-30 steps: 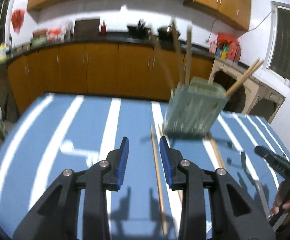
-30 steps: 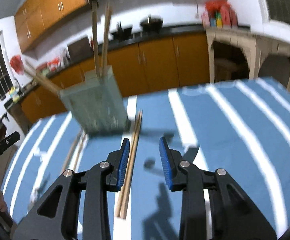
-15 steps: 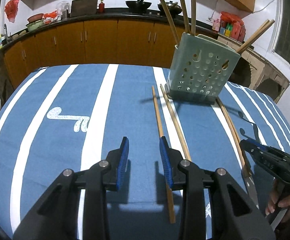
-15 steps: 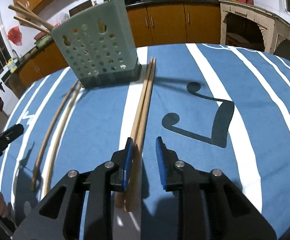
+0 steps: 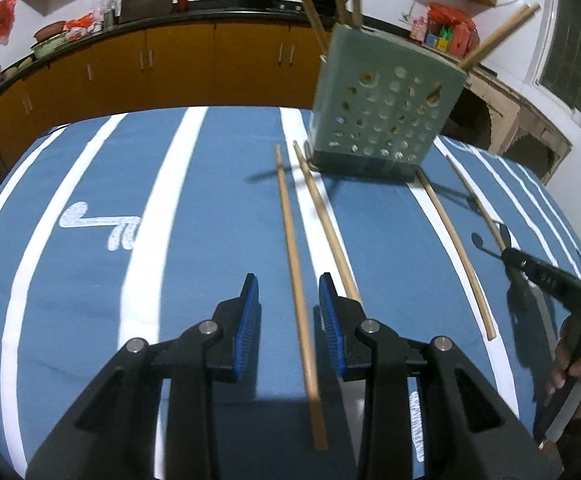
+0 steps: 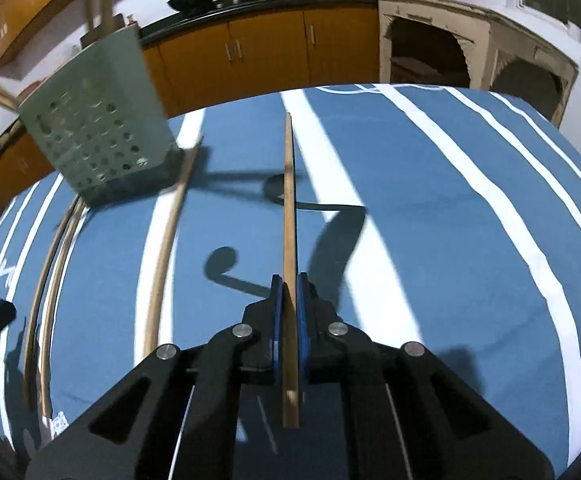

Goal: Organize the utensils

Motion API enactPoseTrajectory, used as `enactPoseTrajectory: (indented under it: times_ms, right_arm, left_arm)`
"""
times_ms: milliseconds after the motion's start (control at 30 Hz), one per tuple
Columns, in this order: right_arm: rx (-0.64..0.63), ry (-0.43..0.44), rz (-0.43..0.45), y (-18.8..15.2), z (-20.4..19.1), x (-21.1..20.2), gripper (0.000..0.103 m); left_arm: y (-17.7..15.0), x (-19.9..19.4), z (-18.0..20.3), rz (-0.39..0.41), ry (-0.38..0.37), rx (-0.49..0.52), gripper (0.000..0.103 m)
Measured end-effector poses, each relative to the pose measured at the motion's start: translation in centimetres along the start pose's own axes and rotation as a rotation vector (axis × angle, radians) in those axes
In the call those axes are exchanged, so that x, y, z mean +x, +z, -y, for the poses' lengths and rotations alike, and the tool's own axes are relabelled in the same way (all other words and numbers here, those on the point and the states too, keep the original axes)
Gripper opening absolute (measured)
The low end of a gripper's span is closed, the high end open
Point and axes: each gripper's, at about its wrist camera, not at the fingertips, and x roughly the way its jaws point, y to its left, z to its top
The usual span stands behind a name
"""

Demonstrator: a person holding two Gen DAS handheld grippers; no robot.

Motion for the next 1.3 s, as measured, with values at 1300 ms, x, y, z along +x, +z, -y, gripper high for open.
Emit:
enactPoseTrajectory:
  times_ms: [1300]
  right_arm:
    - [-0.075, 0.037, 0.007, -0.7, -1.7, -0.2, 0.008]
  left_arm:
    - [0.8, 2.6, -3.7, -0.026, 0.15, -0.012, 0.012]
